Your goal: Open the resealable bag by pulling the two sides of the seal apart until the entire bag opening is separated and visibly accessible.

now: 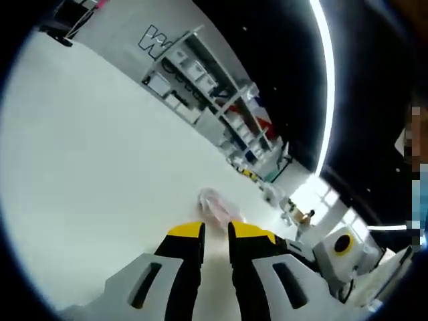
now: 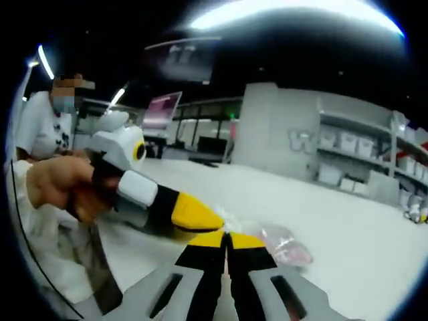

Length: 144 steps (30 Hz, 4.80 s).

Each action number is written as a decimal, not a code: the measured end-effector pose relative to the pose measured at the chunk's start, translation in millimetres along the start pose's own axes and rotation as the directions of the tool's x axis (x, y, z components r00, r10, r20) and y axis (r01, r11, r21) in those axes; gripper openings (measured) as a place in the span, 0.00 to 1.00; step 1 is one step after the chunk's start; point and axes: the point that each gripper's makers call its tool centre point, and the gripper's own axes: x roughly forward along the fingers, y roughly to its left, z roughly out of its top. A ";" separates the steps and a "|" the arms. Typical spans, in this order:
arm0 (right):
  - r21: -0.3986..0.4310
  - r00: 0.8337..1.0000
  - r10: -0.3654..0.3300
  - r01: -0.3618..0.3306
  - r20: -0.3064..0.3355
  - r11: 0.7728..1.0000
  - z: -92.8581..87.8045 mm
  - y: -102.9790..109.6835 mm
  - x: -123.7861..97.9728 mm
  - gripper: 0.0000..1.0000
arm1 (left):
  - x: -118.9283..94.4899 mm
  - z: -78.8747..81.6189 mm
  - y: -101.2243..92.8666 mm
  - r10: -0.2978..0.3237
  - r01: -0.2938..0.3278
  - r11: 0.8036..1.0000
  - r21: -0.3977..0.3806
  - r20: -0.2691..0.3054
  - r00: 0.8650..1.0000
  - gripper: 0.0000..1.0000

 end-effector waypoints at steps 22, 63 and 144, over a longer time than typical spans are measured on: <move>-0.007 1.000 0.008 -0.008 -0.004 1.000 1.8 1.9 0.5 0.00 | 1.9 1.5 -4.3 -0.038 0.039 0.999 -0.023 0.045 0.998 0.05; 0.053 0.999 -0.004 0.002 0.036 0.999 5.8 -2.6 -1.8 0.00 | 4.5 -1.6 -9.8 -0.067 0.069 0.995 -0.072 0.031 0.997 0.06; 0.040 1.000 0.004 -0.004 -0.001 0.999 -2.3 -2.4 2.3 0.00 | 5.4 -3.3 -10.5 -0.087 0.087 0.994 -0.073 0.008 0.996 0.02</move>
